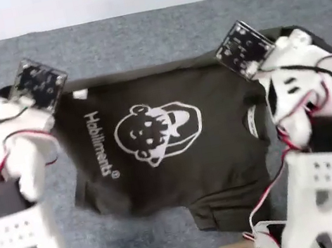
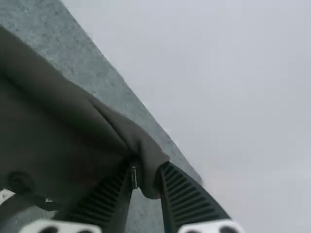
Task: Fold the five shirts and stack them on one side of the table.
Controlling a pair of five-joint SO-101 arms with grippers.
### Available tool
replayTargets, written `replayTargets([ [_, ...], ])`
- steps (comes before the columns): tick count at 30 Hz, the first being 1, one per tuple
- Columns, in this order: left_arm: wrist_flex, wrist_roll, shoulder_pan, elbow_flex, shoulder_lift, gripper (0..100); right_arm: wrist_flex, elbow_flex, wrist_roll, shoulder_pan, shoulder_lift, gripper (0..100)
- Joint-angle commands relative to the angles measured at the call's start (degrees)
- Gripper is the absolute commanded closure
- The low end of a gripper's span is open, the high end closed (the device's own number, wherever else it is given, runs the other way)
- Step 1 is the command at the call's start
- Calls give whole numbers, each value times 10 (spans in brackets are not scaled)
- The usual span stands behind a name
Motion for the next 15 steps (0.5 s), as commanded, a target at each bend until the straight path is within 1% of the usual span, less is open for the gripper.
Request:
replayTargets([
  [1,-82,-4,22,26,52,995,-95,22,1,-4,28,987],
  [5,-141,-4,35,18,147,995,-166,25,3,-4,91,987],
  [9,-185,-4,35,-27,256,995,-255,24,4,-6,152,987],
  [11,-191,-4,33,-67,316,995,-296,20,5,-10,182,987],
  [15,-189,-4,32,-183,439,995,-339,-27,25,-18,259,987],
])
